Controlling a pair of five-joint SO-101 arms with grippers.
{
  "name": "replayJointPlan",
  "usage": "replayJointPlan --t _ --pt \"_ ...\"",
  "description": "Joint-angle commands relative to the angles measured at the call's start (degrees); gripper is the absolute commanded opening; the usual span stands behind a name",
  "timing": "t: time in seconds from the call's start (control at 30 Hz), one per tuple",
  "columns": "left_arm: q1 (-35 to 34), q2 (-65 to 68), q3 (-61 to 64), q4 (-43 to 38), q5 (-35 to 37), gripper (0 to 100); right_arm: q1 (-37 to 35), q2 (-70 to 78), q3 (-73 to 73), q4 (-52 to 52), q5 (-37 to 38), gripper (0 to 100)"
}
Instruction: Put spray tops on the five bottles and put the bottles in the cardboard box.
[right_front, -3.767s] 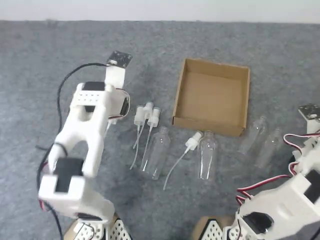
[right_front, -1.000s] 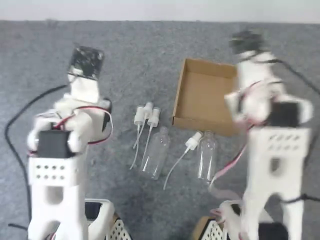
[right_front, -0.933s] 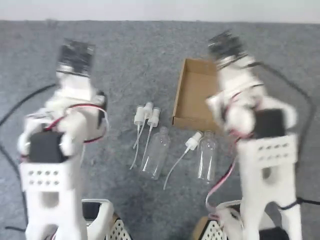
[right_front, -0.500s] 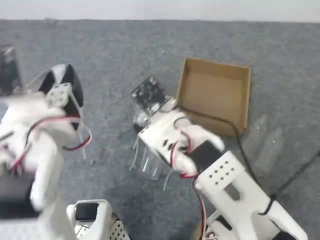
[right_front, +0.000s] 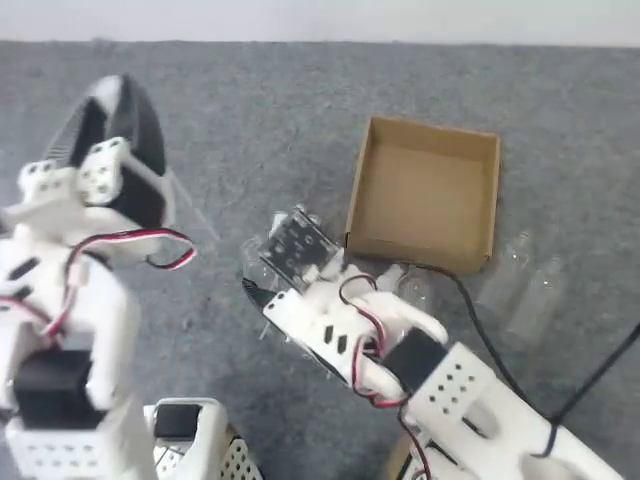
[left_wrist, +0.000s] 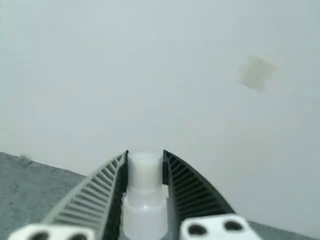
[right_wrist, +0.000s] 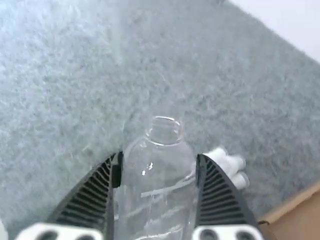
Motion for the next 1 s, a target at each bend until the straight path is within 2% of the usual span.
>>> replayJointPlan --t 0.0,0.1,0.43,0.57,0.77,0.97 --pt "4.66 -0.53 2.68 -3.52 0.88 1 -0.48 -6.81 6.68 -9.54 -0.7 0.6" --pt "5.45 -0.44 4.88 -4.92 0.88 1 -0.48 -8.92 9.93 -12.44 -0.7 0.9" --pt "6.77 -0.88 15.69 -8.09 0.88 1 -0.31 -10.51 10.37 -11.74 -0.7 0.6" --pt "9.49 -0.88 18.77 -6.42 0.88 1 0.4 -10.42 10.37 -12.0 -0.97 0.6" --pt "12.4 -0.97 20.7 -1.05 -0.97 1 5.76 -10.77 10.37 -12.62 -1.49 0.6" --pt "13.1 -0.97 24.22 -1.58 -4.66 1 5.85 -10.42 10.37 -12.62 -5.98 0.6"
